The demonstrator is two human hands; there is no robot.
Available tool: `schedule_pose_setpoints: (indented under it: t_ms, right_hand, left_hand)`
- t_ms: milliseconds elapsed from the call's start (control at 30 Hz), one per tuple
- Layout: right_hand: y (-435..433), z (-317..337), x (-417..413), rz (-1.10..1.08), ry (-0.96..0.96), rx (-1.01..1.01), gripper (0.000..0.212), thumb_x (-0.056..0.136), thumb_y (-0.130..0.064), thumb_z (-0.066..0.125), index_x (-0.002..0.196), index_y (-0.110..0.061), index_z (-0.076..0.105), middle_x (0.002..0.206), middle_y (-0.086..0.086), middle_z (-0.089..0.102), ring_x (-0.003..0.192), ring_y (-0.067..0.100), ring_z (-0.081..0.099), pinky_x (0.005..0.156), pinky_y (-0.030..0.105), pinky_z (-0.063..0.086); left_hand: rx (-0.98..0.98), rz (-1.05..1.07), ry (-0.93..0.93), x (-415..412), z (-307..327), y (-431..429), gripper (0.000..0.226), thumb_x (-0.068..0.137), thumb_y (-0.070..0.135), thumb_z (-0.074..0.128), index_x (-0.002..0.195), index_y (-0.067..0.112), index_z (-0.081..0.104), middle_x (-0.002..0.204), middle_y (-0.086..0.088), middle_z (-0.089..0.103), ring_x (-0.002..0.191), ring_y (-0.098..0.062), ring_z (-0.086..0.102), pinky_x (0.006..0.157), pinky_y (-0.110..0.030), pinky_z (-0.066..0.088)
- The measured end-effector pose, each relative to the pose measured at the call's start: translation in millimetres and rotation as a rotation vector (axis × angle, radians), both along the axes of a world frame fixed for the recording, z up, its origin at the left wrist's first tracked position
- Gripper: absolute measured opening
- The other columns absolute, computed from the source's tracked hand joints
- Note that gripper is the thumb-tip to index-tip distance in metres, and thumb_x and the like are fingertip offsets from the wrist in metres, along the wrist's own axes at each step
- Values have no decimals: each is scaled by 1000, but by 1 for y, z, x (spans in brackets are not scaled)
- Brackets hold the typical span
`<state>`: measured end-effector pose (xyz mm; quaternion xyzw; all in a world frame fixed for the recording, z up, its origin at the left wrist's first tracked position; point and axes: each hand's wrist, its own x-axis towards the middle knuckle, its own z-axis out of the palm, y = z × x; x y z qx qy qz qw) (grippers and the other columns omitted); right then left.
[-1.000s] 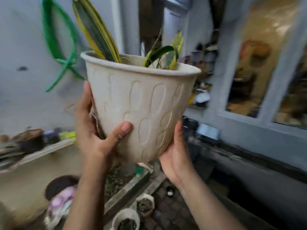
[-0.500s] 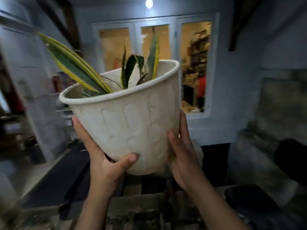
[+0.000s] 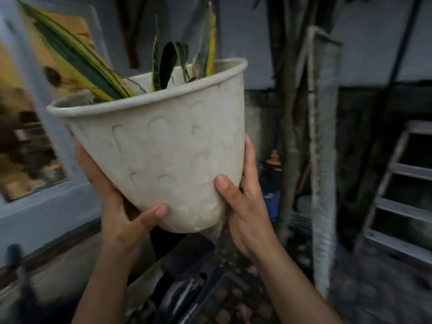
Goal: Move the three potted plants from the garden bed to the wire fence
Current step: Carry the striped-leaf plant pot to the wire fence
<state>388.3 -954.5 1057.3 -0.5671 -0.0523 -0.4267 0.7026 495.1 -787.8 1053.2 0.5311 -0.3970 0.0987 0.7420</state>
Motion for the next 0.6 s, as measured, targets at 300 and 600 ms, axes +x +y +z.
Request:
schedule_pose_setpoints:
  t_ms: [300, 600]
  right_hand:
    - [-145, -37, -62, -382, -38, 0, 94, 80, -62, 80, 158, -50, 29, 167, -3, 34, 150, 21, 42, 119, 57, 40]
    - [-279, -62, -82, -729, -29, 53, 78, 83, -58, 78, 150, -56, 38, 159, -8, 48, 144, 20, 51, 111, 48, 50]
  left_hand:
    - [-88, -399, 31, -16, -30, -207, 125, 55, 49, 101, 154, 44, 26, 165, 9, 39, 151, -23, 44, 115, -58, 46]
    - [72, -853, 66, -11, -49, -408, 136, 51, 50, 103, 160, 56, 22, 166, 13, 41, 148, -15, 50, 106, -48, 57]
